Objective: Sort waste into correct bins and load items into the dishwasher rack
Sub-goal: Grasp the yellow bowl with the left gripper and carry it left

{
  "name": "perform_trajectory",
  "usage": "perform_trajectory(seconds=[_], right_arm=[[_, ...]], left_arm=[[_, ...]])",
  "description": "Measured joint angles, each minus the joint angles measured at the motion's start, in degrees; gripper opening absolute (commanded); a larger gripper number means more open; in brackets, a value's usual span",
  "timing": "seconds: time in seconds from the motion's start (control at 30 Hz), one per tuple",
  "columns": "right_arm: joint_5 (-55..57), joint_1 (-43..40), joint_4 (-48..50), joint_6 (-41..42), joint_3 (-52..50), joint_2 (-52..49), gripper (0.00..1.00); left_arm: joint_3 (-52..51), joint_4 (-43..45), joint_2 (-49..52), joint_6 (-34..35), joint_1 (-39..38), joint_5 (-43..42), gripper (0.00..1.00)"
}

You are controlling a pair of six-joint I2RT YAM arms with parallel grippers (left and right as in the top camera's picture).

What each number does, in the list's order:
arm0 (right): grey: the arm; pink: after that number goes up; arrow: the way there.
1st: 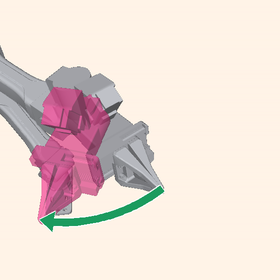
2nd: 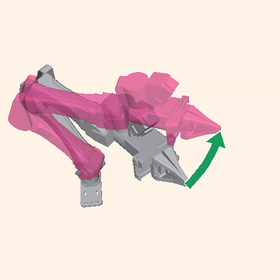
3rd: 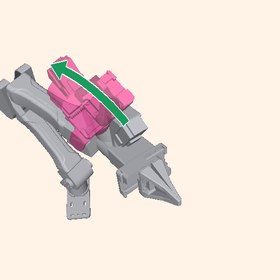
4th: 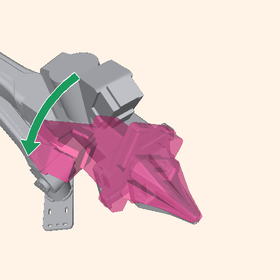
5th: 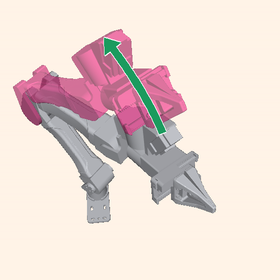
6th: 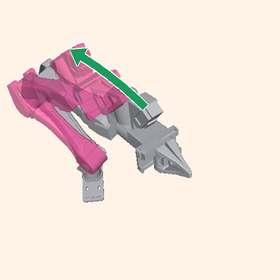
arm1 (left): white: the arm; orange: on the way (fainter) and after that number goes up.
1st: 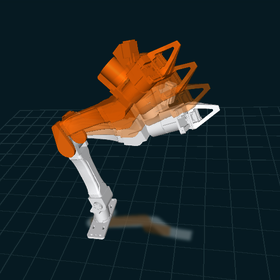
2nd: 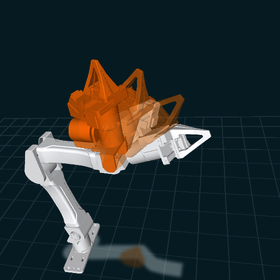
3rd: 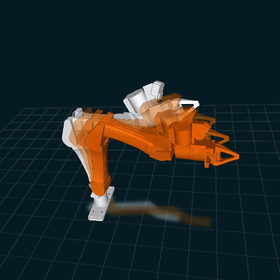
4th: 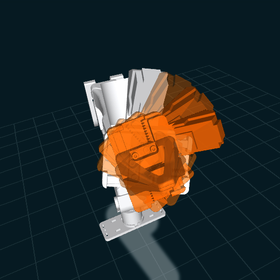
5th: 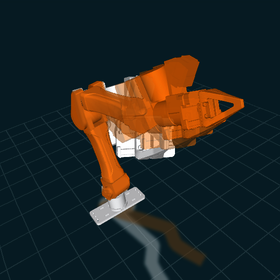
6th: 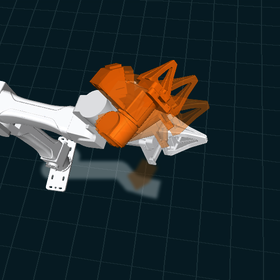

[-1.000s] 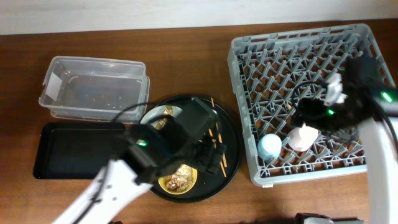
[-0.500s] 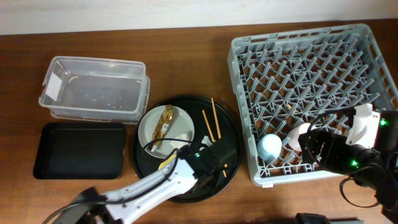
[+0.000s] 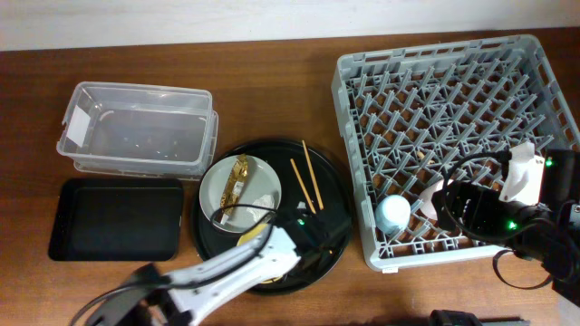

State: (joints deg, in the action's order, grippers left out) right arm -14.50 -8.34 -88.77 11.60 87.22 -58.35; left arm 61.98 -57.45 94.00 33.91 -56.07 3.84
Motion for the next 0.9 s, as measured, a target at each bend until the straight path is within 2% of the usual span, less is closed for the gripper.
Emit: perform_trajectory(seconds=[0.1,0.17,0.27,0.37,0.4,0.5,0.63,0.77,0.9], right_arm=[[-0.02,0.0,0.0,-0.07,0.0,0.0,0.99],[0.0,0.0,-0.04,-0.02,0.0,0.0,0.99],[-0.02,0.0,-0.24,-0.02,0.0,0.0,0.99],[0.0,0.0,-0.39,-0.02,0.0,0.0,0.99],[-0.02,0.0,-0.37,-0.02,0.0,0.0,0.99],[0.0,0.0,-0.35,-0.02,0.0,0.0,0.99],[-0.02,0.0,-0.39,-0.02,0.0,0.0,0.99],[0.0,0.0,-0.37,-0.02,0.0,0.0,0.99],[0.0,0.0,-0.39,-0.02,0.0,0.0,0.99]], left_arm=[[2.99,-2.23,-6.78,-1.73,5.31,-0.72,0.0],[4.09,-3.65,-12.48,-4.42,13.38,-3.04,0.0],[4.39,-4.24,-17.75,-10.91,28.04,-10.51,0.0],[4.39,-4.83,-18.4,-19.34,46.25,-23.12,0.0],[4.39,-5.18,-17.94,-23.08,53.86,-28.65,0.0],[4.39,-5.33,-14.21,-31.43,69.46,-40.02,0.0],[4.48,-8.72,-3.72,-41.68,82.16,-55.78,0.0],[4.39,-12.87,6.12,-50.34,89.2,-69.33,0.0],[4.42,-14.95,10.67,-54.51,93.9,-77.05,0.0]])
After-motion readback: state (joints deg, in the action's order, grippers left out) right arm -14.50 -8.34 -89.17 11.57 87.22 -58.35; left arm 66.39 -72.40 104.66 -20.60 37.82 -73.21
